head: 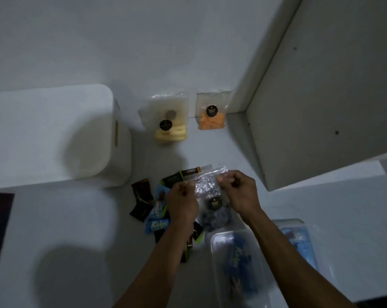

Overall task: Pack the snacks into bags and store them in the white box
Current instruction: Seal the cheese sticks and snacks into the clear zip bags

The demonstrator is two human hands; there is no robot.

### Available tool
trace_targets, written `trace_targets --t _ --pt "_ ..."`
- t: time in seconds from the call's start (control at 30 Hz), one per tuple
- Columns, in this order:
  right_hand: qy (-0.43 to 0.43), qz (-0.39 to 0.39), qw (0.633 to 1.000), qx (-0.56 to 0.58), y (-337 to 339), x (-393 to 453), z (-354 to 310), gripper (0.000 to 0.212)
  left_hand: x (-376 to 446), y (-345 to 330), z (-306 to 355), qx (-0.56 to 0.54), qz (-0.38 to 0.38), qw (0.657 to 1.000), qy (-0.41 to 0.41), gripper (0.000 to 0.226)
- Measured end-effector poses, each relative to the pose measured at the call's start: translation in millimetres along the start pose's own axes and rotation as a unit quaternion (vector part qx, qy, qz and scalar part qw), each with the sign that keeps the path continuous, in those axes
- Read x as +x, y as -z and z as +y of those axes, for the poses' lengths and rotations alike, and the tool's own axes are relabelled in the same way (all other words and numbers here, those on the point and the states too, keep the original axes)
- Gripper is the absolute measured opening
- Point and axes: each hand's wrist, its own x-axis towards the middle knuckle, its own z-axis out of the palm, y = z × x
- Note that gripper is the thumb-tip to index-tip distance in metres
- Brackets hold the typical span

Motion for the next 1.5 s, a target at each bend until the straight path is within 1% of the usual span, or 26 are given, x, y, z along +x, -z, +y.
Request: trace_targets --t 0.13,0.2,0.33,0.43,0.53,0.63,0.73,0.83,0.93,1.17,1.4,1.5 --pt "0.049 -0.044 0.997 0.049 9.4 -26.9 -35.1 0.009 -24.7 33.2 19.7 -0.057 -0.030 0.996 -0.061 0.010" --pt "0.082 -0.052 0.994 0.055 11.5 -40.4 -57.5 0.010 -39.8 52.5 37.7 -0.084 -0.029 0.990 -0.105 0.012" --pt "0.151 -0.069 0.985 0.053 13.1 -72.0 -108.9 0.004 -70.5 96.8 76.9 -0.136 -0.040 0.971 -0.190 0.009" --pt "0.196 -0.093 0.976 0.026 16.7 -94.3 -145.9 0.006 -90.9 127.8 101.5 -0.172 -0.058 0.957 -0.227 0.008" --pt "0.245 -0.118 0.962 -0.033 22.5 -112.1 -181.3 0.013 -111.7 153.5 122.7 -0.189 -0.065 0.946 -0.256 0.008" --pt "0.310 -0.125 0.934 -0.128 23.3 -135.3 -218.5 0.018 -130.9 172.8 136.9 -0.199 -0.054 0.933 -0.296 0.010" --pt "0.386 -0.129 0.890 -0.203 17.1 -161.9 -251.6 0.016 -143.2 184.0 143.4 -0.185 -0.028 0.922 -0.338 0.015" --pt "0.430 -0.133 0.849 -0.275 6.9 -180.4 -273.6 0.015 -151.9 191.3 147.2 -0.176 -0.017 0.913 -0.369 0.020" --pt "0.438 -0.129 0.831 -0.318 0.0 -188.7 -283.7 0.013 -159.6 195.8 150.9 -0.181 -0.016 0.910 -0.373 0.018" --pt "0.448 -0.105 0.813 -0.356 -3.2 -195.8 -281.7 0.014 -170.3 199.9 154.8 -0.174 -0.022 0.908 -0.380 0.015" --pt "0.434 -0.121 0.826 -0.339 6.6 -198.1 -276.9 0.012 -167.0 208.9 150.4 -0.173 -0.033 0.909 -0.379 0.011" --pt "0.443 -0.106 0.828 -0.327 2.7 -198.4 -271.4 0.010 -166.1 213.3 150.5 -0.169 -0.074 0.909 -0.373 0.004"
